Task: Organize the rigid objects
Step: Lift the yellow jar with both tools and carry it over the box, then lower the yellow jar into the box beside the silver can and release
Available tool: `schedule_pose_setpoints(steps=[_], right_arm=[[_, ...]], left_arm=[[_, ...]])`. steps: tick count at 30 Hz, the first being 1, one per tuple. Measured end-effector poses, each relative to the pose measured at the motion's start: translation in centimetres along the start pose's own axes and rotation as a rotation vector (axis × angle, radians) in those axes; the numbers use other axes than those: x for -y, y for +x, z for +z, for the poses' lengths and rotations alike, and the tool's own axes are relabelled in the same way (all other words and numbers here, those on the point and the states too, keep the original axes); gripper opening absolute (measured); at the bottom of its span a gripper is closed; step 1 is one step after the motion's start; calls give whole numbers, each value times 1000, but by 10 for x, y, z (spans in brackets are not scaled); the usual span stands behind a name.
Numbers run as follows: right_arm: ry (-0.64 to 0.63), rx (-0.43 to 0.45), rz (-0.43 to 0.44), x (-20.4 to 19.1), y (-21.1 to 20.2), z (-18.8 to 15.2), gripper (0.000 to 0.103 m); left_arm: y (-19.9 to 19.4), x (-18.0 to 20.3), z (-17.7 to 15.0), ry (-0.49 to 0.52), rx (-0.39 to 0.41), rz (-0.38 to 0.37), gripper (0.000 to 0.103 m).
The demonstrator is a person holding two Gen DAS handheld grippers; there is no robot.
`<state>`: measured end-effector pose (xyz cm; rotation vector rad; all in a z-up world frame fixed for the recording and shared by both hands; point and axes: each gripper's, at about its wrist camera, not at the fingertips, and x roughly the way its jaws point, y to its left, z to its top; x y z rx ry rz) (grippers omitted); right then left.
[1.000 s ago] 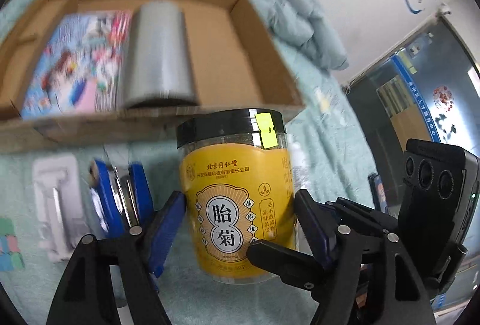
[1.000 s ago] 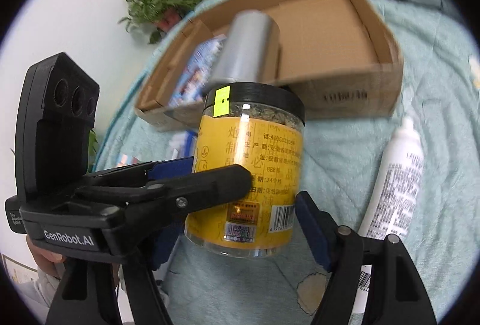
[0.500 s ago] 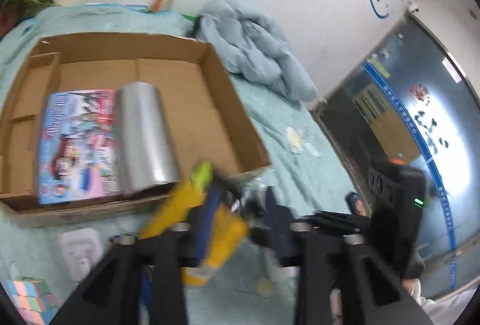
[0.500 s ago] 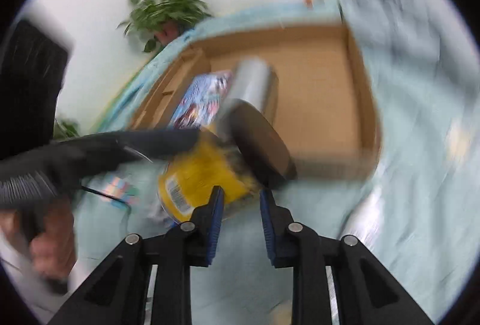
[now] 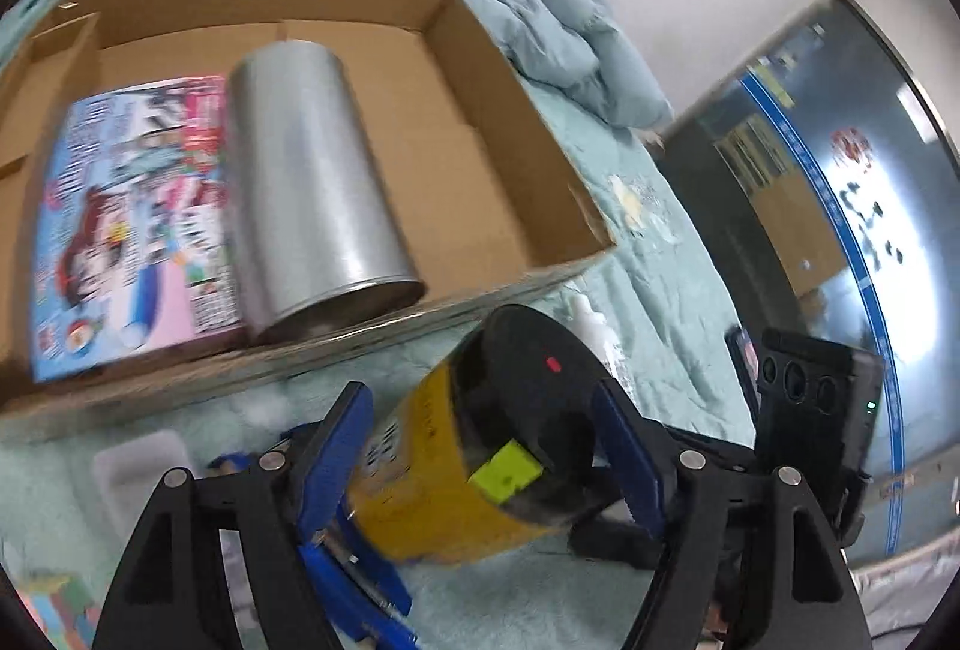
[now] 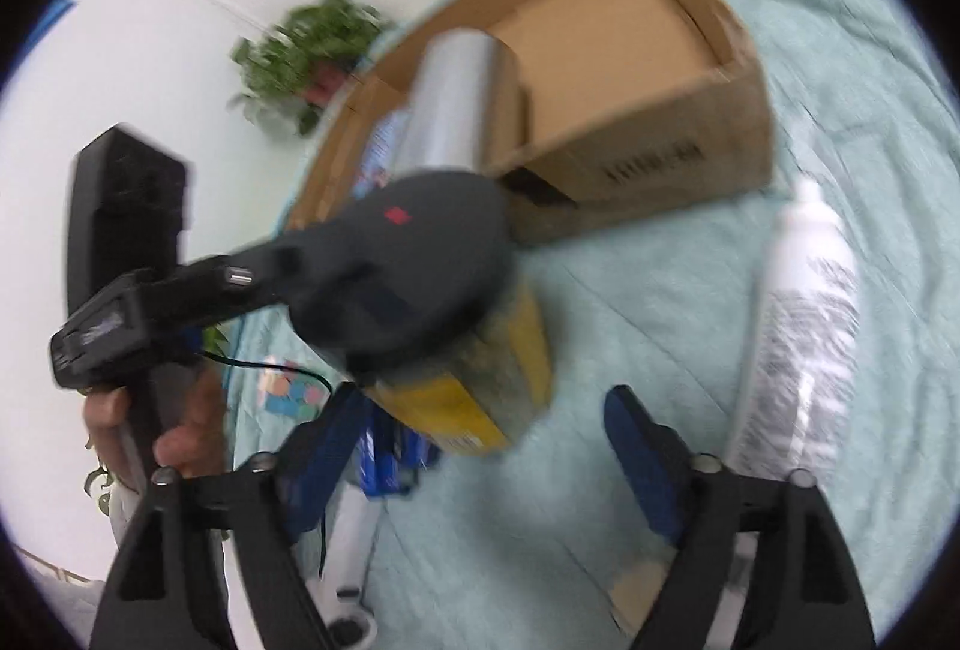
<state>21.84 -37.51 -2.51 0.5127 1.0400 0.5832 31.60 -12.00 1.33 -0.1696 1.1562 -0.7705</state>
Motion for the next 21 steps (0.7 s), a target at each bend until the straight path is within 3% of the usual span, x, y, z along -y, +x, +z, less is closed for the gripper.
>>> schedule_pose_setpoints(steps=[3,7,13,21], right_arm=[[-66,55,13,-13,5,2,83],[-144,127,-22,-27,9,4,83],[-137,122,5,-26,9,6,82],[-262,121,-34,-58,-32,26,82]], left_arm=[[11,2,2,19,-31,-20,84],[20,2,2,27,-56,-36,88],[13,1,1,-23,-74,-74,88],[-43,44,15,24,76,-59,88]])
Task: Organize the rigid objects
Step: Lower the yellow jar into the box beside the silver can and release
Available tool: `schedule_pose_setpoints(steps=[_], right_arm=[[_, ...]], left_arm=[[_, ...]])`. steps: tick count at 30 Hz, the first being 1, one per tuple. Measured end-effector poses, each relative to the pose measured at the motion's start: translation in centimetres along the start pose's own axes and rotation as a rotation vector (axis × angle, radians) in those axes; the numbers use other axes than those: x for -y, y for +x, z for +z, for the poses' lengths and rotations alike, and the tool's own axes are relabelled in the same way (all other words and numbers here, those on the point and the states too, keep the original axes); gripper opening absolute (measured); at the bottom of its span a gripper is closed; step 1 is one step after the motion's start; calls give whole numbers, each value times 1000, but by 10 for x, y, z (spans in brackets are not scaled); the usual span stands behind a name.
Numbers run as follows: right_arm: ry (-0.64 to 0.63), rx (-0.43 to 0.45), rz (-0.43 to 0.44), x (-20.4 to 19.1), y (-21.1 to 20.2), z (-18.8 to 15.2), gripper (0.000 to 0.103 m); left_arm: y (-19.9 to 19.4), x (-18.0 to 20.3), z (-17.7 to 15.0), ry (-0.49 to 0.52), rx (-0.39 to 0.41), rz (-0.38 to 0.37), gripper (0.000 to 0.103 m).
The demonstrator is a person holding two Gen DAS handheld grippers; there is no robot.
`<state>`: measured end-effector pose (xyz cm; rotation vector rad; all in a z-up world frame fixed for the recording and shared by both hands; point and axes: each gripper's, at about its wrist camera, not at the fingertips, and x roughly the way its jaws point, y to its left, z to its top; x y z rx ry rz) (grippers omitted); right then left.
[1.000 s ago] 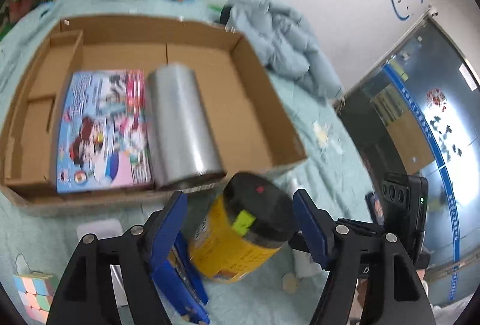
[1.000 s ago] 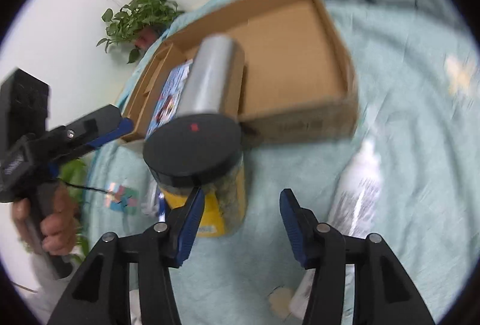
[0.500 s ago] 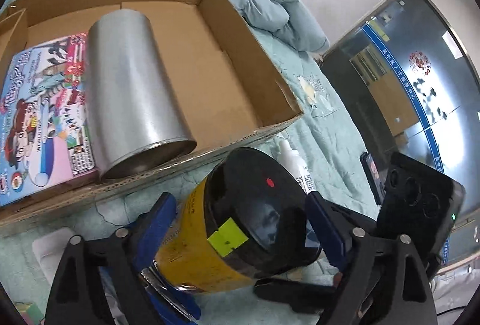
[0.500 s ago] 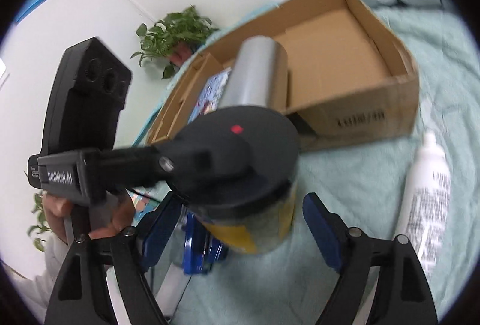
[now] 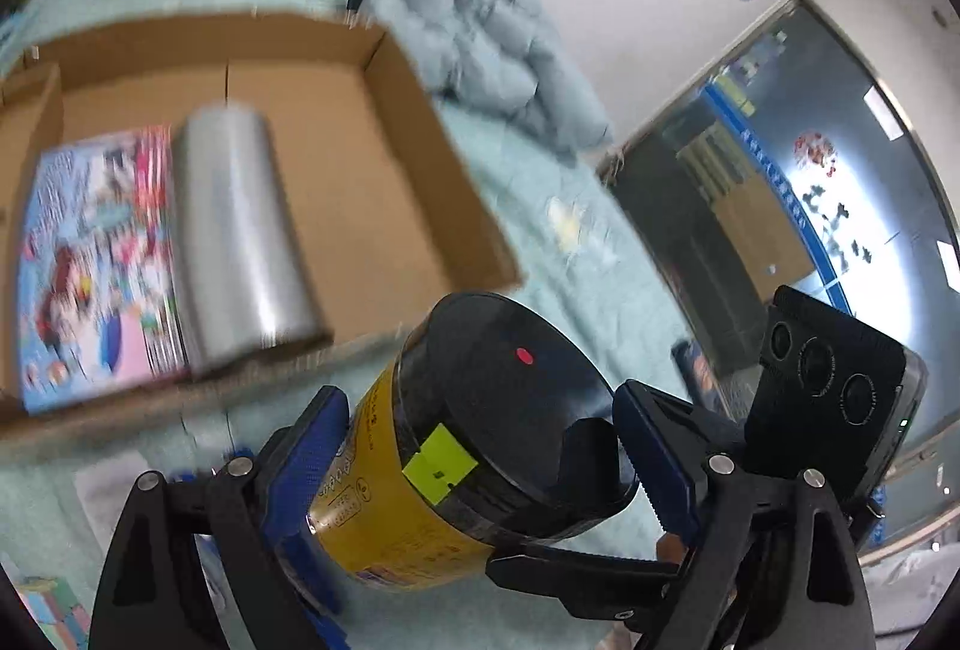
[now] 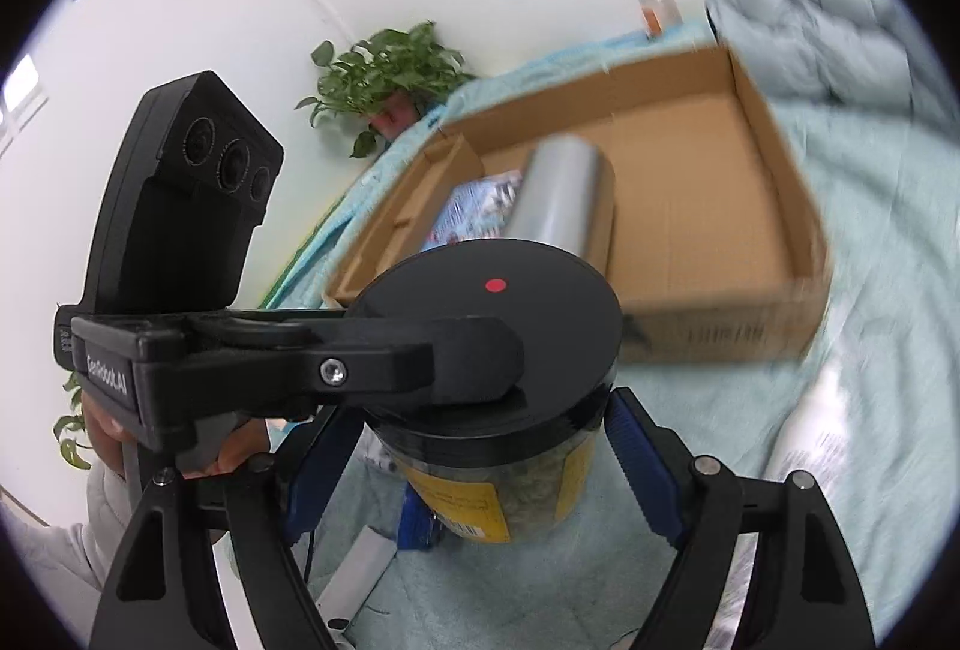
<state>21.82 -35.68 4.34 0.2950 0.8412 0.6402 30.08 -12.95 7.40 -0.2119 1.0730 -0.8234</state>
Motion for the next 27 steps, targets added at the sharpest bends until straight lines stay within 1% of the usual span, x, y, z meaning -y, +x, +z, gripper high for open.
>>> schedule_pose_setpoints(steps=[3,4,6,8,10,12,13,14,16,18,21,22,23,25,27], right_arm=[[-52,8,-11,-6,-9,35,82],[-74,16,-13,-6,-11,47,82],[-133,18,-25,-7,-10,68,82],[-188,-10,-30,-1,-2,86,82],[-193,-41,-27,13,14,97,82],[-156,-104,-25,24,27,99,82],[-135,-141,-26,30,34,99,82],[-115,-155,-29,37,38,100,82],[-77,-180,-22,49,40,105,82],[-18,-194,-11,61,44,110,82],[17,-217,-64,73,56,116,82],[29,-233,-75,78,63,118,82],[46,-247,-78,83,69,119,82],[64,-289,-89,90,85,121,81],[88,-338,-111,98,107,120,80]], left_arm=[[-18,14,29,37,96,22,88],[-20,17,36,48,117,28,88],[-19,19,54,63,144,41,88],[-11,11,69,39,153,44,88],[5,-1,80,-6,127,47,87],[26,-12,88,-61,90,44,83],[30,-18,89,-79,91,24,83],[35,-22,91,-99,84,5,82],[40,-27,97,-136,65,-5,81],[47,-29,104,-146,59,13,78],[60,-33,113,-160,33,44,77],[65,-35,116,-160,21,63,77],[71,-38,118,-162,2,93,74],[82,-44,122,-167,-35,144,73],[88,-53,121,-172,-48,162,70]])
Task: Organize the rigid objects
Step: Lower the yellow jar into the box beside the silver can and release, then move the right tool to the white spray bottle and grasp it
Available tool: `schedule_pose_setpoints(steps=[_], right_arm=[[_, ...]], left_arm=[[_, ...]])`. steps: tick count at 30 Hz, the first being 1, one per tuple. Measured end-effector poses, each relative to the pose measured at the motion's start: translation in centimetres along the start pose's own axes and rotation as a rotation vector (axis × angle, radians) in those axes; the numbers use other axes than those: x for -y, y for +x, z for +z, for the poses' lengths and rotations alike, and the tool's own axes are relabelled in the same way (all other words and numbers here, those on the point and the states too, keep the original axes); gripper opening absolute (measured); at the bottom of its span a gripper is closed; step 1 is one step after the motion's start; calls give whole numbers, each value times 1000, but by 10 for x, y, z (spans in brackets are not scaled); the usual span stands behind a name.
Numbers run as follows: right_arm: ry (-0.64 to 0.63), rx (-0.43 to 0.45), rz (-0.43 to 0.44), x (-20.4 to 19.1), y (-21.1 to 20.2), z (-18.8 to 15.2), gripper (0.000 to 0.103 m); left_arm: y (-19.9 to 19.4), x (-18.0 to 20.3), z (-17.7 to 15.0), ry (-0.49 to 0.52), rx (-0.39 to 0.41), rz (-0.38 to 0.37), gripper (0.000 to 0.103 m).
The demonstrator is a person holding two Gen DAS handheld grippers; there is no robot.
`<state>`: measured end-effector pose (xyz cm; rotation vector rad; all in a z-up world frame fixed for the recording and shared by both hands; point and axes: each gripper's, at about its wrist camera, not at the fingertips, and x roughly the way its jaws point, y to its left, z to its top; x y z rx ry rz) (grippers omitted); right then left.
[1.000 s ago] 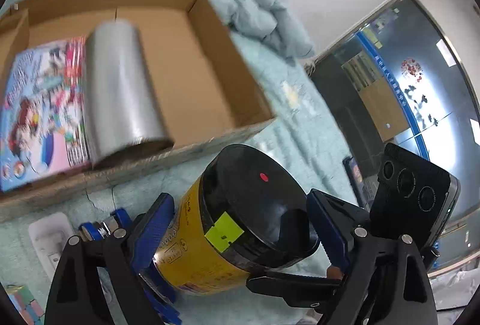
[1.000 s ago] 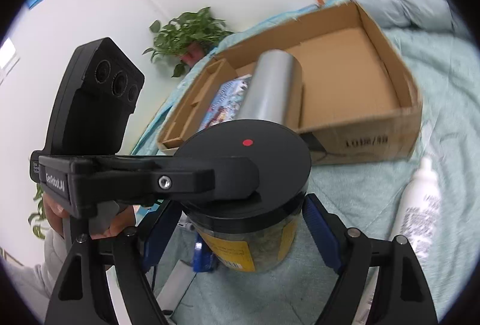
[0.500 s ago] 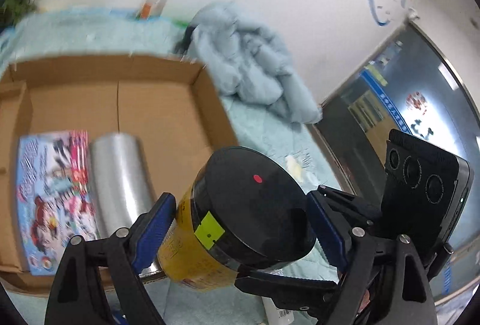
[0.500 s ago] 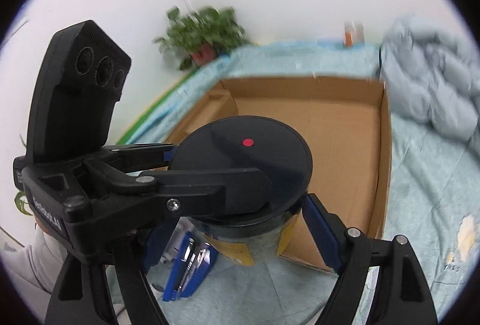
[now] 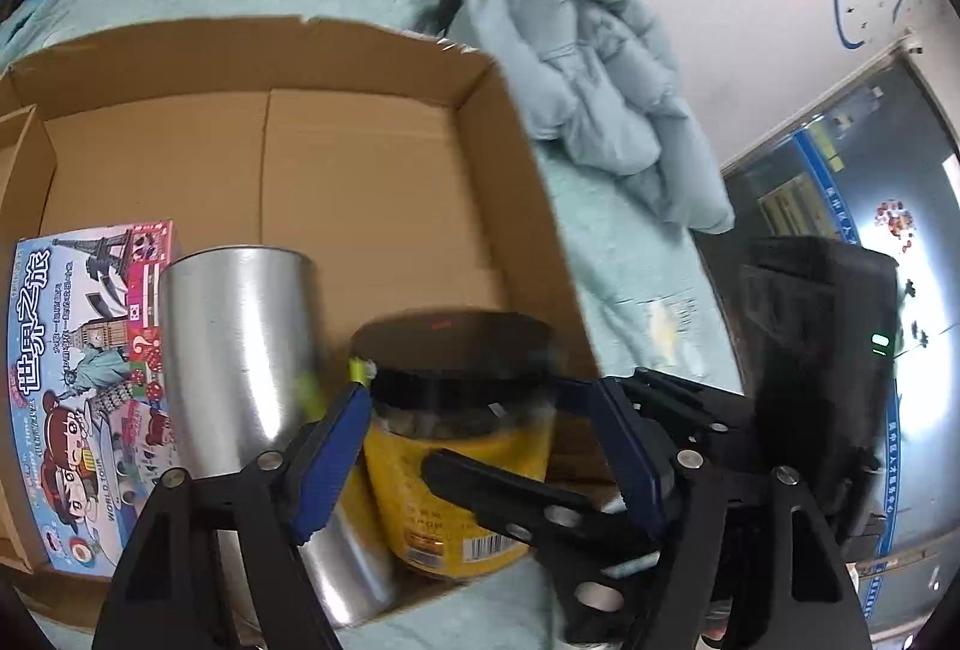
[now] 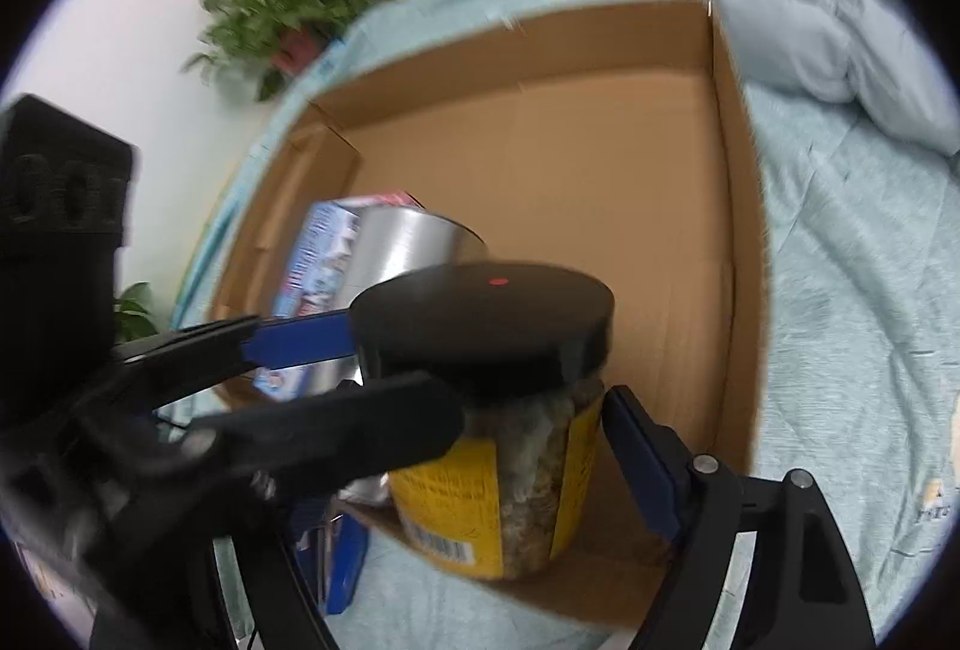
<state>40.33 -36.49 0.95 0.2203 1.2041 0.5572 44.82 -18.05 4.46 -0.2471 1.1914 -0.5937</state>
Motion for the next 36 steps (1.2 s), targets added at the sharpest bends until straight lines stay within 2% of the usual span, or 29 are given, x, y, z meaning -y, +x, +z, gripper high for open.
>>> schedule_pose_setpoints(steps=[2,5,11,14,16,17,20,22,26,27,28,29,30,31,32,33,34,35,36], right_arm=[[19,-38,-24,3,16,3,80],[37,-23,-80,7,23,3,80],[-11,-1,-112,-13,12,-21,83],[-9,48,-122,-21,1,-37,83],[-32,107,-173,-28,-12,-49,83],[-42,138,-195,-31,-18,-53,83],[-74,255,-270,-49,-45,-78,87],[-86,306,-320,-60,-55,-94,92],[-47,348,-378,-71,-58,-125,96],[-36,345,-392,-73,-55,-134,96],[-40,344,-396,-76,-53,-141,96],[-55,347,-395,-80,-51,-149,95],[-66,361,-394,-84,-52,-158,83],[-65,381,-397,-86,-55,-165,52],[-54,390,-415,-89,-56,-171,40],[-42,385,-435,-91,-56,-176,37],[-32,390,-425,-91,-57,-179,37],[-28,400,-407,-91,-57,-182,41],[-23,406,-402,-91,-58,-185,62]], left_arm=[[0,-5,0,4,10,23,69],[-13,-7,-8,32,48,41,69],[-65,4,-46,133,232,81,72],[-91,10,-70,172,326,133,77],[-110,11,-88,196,394,170,79],[-119,13,-97,210,427,192,82],[-146,17,-124,236,549,296,102],[-160,19,-142,244,630,354,102],[-174,18,-174,217,671,360,102],[-177,18,-182,213,671,353,96],[-177,18,-189,204,663,341,84],[-176,17,-197,199,633,322,38],[-173,17,-202,211,575,305,0],[-167,18,-207,219,516,305,1],[-165,19,-214,222,505,309,1],[-163,21,-220,219,516,297,1],[-165,22,-227,211,533,265,7],[-164,25,-230,205,537,262,41],[-164,27,-233,199,533,276,99]])
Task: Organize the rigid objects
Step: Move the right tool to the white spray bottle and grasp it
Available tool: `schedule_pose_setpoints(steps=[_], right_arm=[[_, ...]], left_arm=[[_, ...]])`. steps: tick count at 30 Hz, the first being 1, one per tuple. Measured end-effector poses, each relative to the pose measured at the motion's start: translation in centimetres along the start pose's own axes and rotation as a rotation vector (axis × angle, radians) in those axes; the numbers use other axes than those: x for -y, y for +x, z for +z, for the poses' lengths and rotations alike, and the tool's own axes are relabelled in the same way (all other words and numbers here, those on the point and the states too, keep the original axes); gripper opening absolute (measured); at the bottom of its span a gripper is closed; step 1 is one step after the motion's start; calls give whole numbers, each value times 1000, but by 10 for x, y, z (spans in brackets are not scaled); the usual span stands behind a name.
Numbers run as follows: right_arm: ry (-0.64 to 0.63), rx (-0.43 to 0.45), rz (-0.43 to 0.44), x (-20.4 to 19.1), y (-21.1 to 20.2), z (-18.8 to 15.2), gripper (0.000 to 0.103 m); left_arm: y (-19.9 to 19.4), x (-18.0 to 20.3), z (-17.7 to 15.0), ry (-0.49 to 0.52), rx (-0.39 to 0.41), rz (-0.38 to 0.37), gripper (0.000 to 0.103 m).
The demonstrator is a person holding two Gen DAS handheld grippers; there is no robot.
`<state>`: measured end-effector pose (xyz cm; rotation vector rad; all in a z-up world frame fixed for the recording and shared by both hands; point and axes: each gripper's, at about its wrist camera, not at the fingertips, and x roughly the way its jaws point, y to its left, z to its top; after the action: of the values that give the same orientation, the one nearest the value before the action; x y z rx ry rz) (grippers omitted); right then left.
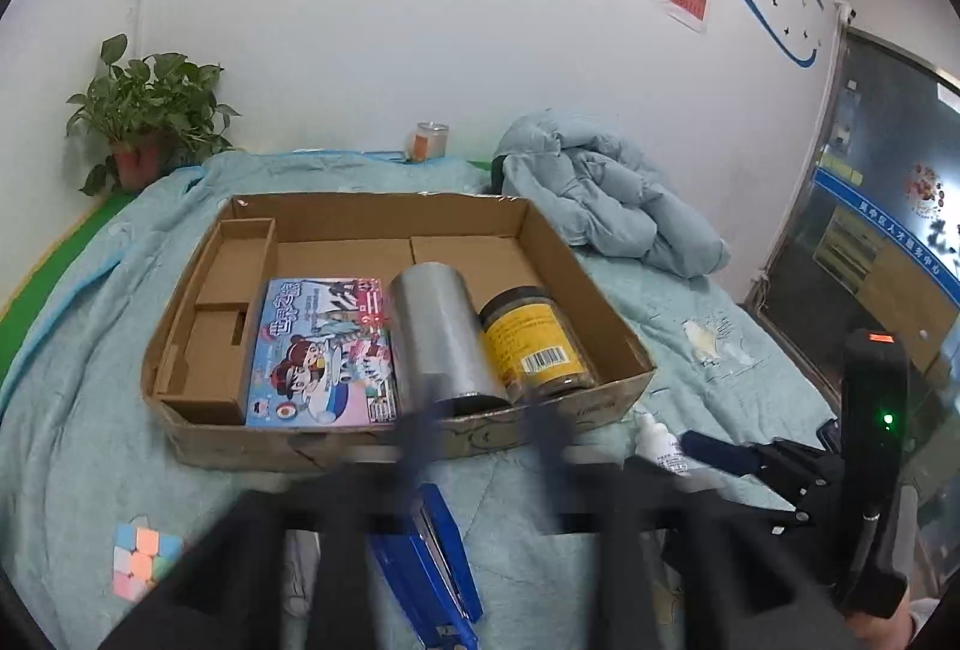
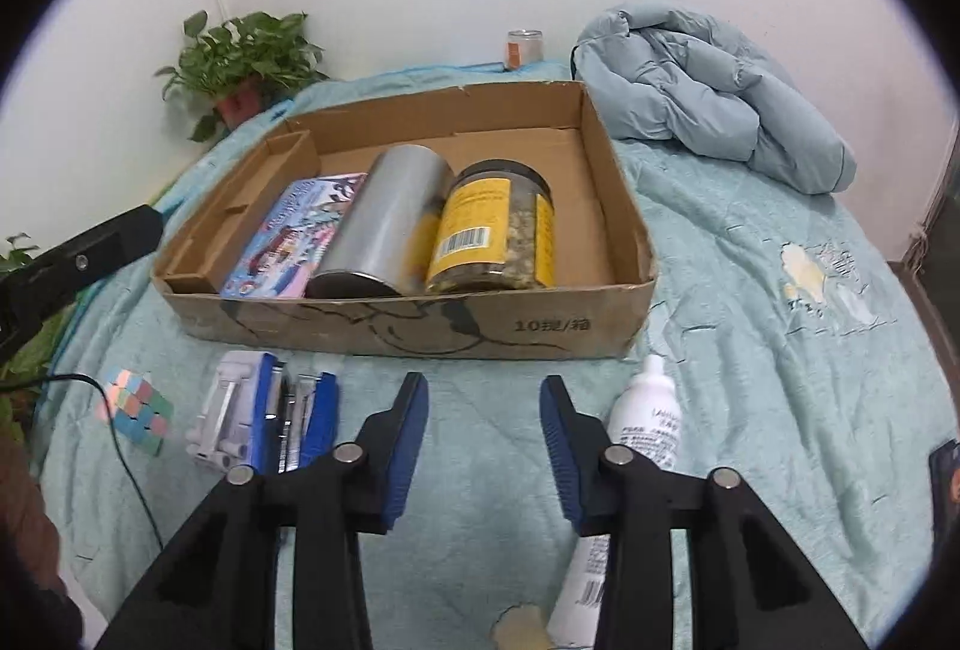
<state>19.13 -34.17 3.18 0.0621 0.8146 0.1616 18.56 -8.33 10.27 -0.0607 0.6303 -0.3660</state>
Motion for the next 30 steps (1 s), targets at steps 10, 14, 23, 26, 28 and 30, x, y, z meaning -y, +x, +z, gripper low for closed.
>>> schedule_pose_setpoints(steps=[10,14,23,26,28,30], right_arm=[[106,-35,-4,36,3,-31,97],[274,-125,-93,79,21,-52,97],[222,-222,-62,71,48,-62,45],[190,-228,-35,68,40,-67,45],[157,-243,-14,64,31,-71,45],[93,-276,-2,52,25,-76,45]], left_arm=[[7,2,-32,-34,-21,26,102],[27,-2,-51,-65,-124,25,102],[51,2,-65,-110,-246,-95,102],[55,7,-66,-98,-305,-179,101],[61,12,-70,-119,-362,-272,99],[69,17,-73,-142,-406,-341,99]])
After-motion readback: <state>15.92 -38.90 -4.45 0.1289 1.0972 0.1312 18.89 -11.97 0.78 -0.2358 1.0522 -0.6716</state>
